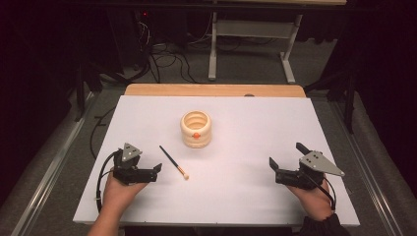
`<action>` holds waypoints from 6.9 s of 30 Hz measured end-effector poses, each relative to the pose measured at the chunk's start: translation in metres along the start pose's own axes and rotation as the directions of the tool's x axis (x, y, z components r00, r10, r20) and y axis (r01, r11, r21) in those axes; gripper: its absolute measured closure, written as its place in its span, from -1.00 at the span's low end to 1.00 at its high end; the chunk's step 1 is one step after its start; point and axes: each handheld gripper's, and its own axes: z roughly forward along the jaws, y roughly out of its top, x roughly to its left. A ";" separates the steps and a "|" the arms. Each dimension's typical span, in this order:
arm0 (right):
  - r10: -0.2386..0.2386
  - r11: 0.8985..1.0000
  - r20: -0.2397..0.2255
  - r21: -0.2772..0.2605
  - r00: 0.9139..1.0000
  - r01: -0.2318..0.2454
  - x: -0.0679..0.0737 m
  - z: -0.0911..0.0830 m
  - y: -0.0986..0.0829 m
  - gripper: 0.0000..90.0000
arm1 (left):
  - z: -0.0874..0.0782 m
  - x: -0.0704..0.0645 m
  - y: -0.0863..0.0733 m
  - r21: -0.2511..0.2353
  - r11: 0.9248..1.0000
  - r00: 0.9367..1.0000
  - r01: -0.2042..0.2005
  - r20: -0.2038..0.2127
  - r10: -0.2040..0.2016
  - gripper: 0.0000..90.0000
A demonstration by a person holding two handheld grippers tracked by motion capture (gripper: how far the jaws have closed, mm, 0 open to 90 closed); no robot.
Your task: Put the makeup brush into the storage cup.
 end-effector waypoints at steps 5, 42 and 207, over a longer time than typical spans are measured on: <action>-0.001 1.000 -0.001 -0.001 1.000 0.001 0.000 0.000 0.000 -0.98 | 0.002 0.001 -0.001 0.022 1.000 1.000 0.002 0.001 -0.002 -0.98; -0.031 1.000 -0.024 0.006 0.999 0.031 0.008 0.003 -0.001 -0.98 | 0.007 0.003 0.011 0.300 0.952 0.996 -0.064 0.072 0.044 -0.95; -0.019 1.000 -0.039 0.015 0.999 0.020 0.007 0.003 -0.004 -0.98 | 0.088 -0.004 0.089 0.431 0.649 0.765 -0.627 0.499 0.407 0.21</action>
